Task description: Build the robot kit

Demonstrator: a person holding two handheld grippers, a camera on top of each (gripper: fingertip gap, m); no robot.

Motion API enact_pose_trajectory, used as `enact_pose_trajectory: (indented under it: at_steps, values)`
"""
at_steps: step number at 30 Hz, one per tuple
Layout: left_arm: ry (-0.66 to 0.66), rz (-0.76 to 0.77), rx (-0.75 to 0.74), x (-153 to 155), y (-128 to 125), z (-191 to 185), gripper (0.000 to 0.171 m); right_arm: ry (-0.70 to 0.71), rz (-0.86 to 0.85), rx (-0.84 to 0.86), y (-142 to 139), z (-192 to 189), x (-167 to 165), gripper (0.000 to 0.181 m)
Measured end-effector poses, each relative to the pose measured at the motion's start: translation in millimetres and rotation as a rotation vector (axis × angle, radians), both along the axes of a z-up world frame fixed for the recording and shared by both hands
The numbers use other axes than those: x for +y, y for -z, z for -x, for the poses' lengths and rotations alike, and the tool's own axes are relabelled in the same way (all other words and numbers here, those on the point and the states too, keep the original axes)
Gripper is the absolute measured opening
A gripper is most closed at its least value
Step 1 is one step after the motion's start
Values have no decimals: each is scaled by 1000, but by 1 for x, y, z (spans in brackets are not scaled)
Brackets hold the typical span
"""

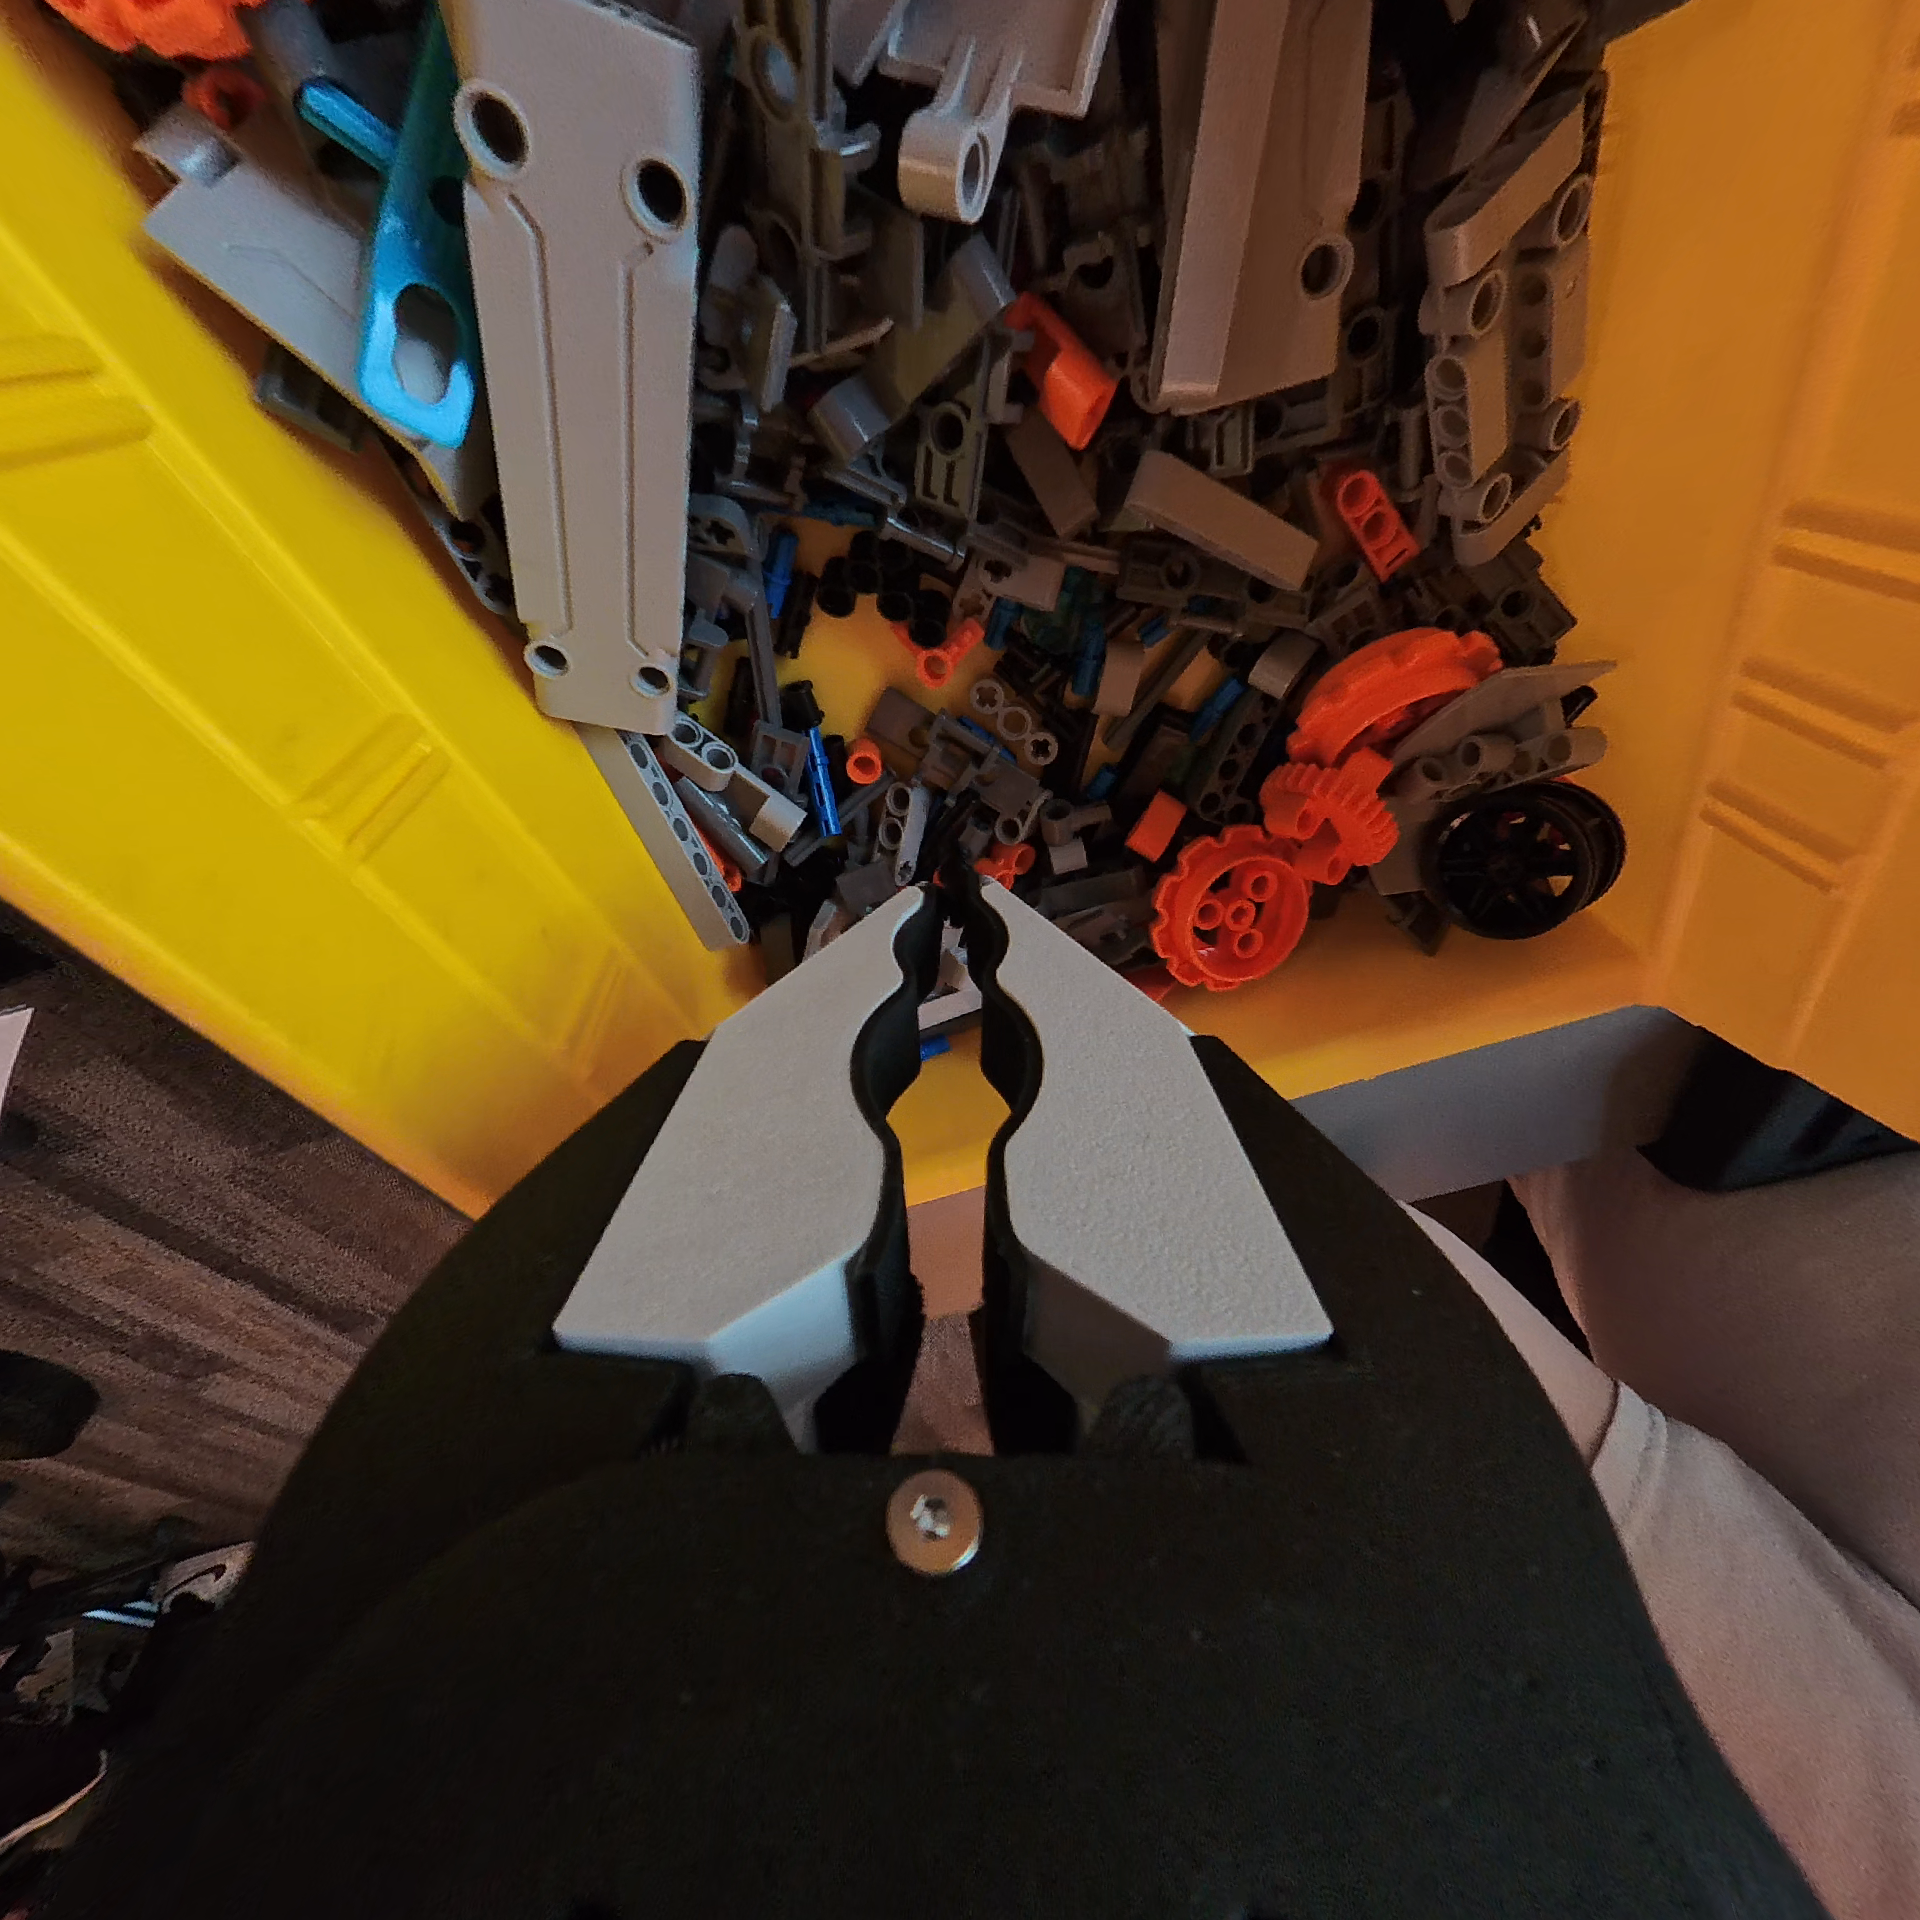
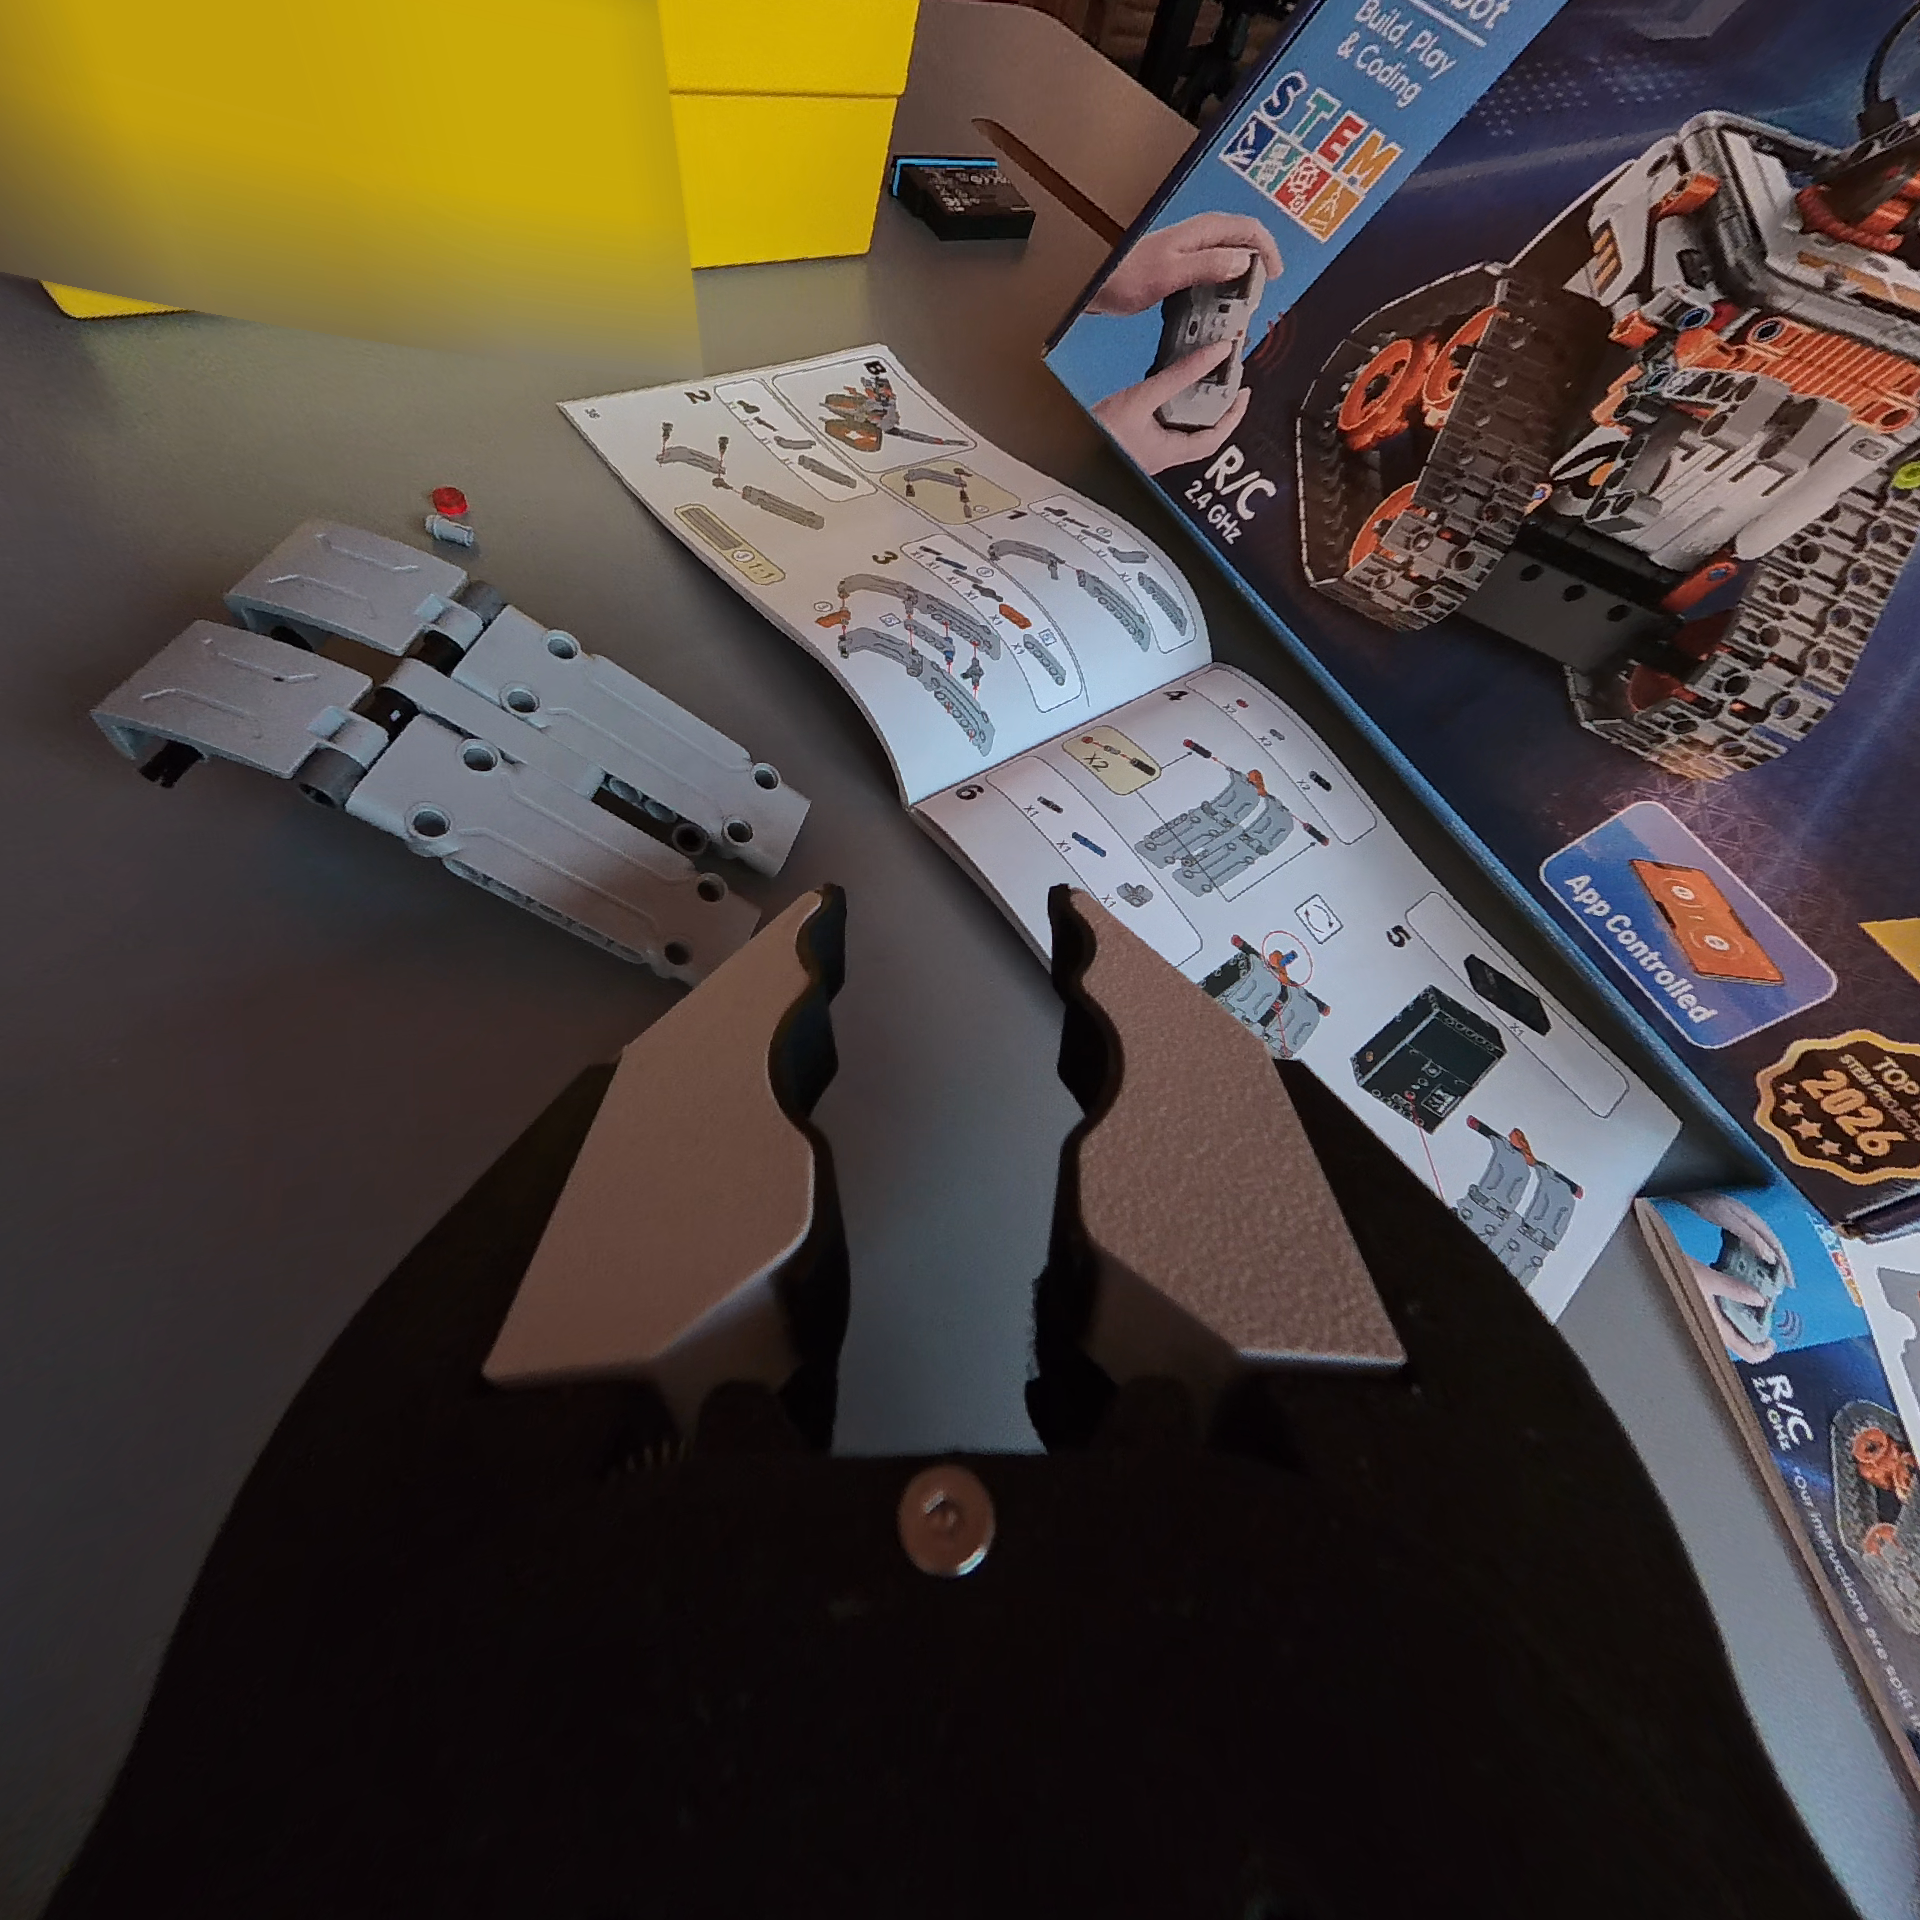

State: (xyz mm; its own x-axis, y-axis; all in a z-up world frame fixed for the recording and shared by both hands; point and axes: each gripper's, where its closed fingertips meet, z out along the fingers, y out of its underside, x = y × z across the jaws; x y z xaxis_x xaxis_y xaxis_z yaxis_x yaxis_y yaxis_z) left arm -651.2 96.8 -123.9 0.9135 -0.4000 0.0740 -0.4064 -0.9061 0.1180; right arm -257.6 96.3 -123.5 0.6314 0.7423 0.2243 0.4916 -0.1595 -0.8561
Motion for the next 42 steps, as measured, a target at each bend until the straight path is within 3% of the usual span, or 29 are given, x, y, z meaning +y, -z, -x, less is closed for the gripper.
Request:
enact_pose_trajectory:
  at_steps: [14, 22, 28, 31, 33, 39, 42]
  values:
    - [-108, -180, -35, 28, -18, 12, 13, -5, 10, -7, 4, 3, 1, 38]
    - [-10, -62, -67, 31, 8, -4, 11, -11, 23, -16, 8, 5, 1, 38]
    - [-58, -117, 1, 47, 10, 17, 8, -15, 26, -14, 9, 5, 0, 38]
    - [-68, -220, 28, 65, 3, 23, 6, -15, 25, -18, 9, 5, 0, 39]
    - [-60, -246, -3, 69, -1, 17, 14, -14, 24, -16, 8, 5, 1, 38]
    - [50, -222, 100, 69, 8, 24, 46, -18, 26, -22, 9, 6, 0, 39]
    - [117, -265, 139, 78, 9, 24, 45, -19, 26, -25, 10, 5, 0, 38]
